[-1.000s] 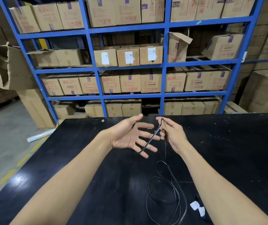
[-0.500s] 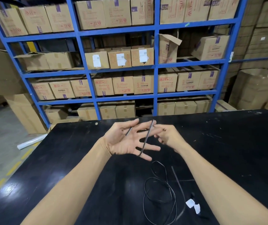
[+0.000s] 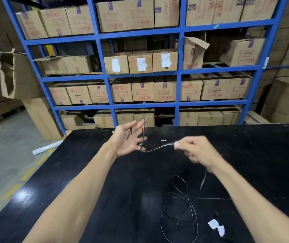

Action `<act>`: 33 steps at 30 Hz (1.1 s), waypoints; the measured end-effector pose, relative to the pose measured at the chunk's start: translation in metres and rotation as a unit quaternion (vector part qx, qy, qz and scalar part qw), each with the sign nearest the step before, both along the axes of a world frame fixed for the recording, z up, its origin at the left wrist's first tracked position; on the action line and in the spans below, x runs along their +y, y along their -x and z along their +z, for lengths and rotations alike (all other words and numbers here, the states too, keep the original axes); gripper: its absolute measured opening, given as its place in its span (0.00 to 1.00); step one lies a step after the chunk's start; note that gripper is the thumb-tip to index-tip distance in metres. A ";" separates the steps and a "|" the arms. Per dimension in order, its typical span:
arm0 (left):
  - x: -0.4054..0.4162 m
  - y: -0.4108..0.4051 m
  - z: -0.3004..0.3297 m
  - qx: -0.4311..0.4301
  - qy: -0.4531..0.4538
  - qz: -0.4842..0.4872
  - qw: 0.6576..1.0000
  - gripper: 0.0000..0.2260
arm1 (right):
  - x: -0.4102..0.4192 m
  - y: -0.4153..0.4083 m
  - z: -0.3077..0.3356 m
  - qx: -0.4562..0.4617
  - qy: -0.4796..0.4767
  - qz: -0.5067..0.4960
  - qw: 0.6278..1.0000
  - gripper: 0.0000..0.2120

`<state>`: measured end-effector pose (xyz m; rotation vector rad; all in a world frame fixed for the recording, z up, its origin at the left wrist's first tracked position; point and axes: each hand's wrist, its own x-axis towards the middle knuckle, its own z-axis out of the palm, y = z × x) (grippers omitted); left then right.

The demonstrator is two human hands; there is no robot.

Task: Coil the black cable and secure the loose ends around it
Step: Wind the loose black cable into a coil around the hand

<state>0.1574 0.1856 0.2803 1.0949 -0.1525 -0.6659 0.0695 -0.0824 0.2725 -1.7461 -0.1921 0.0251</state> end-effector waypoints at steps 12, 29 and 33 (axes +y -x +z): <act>-0.033 0.039 0.010 -0.005 0.086 -0.238 0.967 0.24 | 0.004 -0.052 0.036 -0.056 0.099 -0.116 0.987 0.06; 0.006 -0.008 0.018 -0.022 -0.049 0.013 0.998 0.20 | 0.002 -0.002 0.043 -0.041 0.167 -0.010 0.985 0.08; -0.026 0.016 0.006 0.013 -0.137 -0.117 0.984 0.18 | 0.001 -0.025 0.089 -0.147 0.281 -0.065 0.946 0.04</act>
